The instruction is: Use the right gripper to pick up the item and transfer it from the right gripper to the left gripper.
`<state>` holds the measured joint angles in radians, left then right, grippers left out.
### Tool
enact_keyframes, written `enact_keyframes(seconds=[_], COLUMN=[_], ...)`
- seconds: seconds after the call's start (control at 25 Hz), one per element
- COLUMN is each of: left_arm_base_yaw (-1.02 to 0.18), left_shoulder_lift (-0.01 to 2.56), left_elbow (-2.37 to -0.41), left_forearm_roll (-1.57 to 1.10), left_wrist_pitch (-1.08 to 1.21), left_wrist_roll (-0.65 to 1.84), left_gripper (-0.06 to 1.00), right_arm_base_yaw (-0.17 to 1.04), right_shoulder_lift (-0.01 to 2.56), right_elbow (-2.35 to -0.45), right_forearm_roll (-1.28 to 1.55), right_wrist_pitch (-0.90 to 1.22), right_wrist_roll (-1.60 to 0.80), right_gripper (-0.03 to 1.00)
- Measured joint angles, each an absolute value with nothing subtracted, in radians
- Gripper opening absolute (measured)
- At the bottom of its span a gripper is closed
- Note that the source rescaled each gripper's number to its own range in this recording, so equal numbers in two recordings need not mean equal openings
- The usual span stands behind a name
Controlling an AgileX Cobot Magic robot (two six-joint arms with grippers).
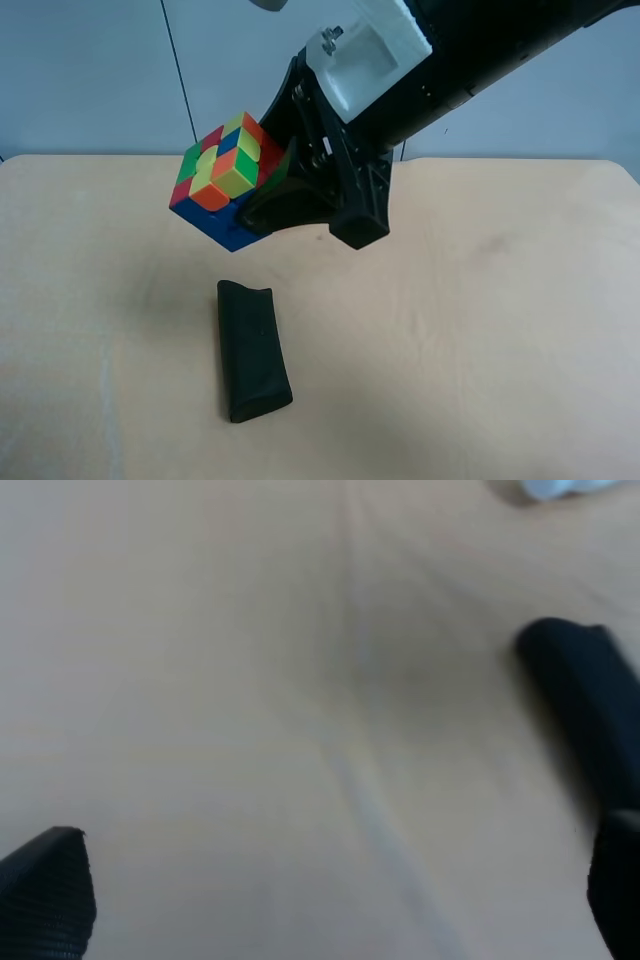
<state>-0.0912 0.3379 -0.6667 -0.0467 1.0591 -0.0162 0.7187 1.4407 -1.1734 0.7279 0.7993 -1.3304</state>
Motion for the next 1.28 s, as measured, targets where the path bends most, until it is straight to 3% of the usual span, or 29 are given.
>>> enact_keyframes(seconds=[0.48, 0.76, 1.28], left_arm_base_yaw=[-0.152, -0.224, -0.230], left_shoulder_lift=[0.802, 0.897, 1.012], left_elbow=[-0.958, -1.032, -1.044], left_forearm_roll=[-0.384, -0.480, -0.636], left_wrist_pitch=[1.164, 1.206, 1.180], left_wrist_roll=[0.076, 0.079, 0.079], left_gripper=[1.00, 1.00, 1.00], right_arm_base_yaw=[0.719, 0.719, 0.724], right_shoulder_lift=[1.461, 1.536, 1.573], right_elbow=[-1.173, -1.173, -1.173], right_forearm_roll=[0.732, 0.736, 0.757], right_wrist_pitch=[0.777, 0.771, 0.746], right_wrist_roll=[-1.384, -1.384, -1.384], right_gripper=[0.01, 0.01, 0.01])
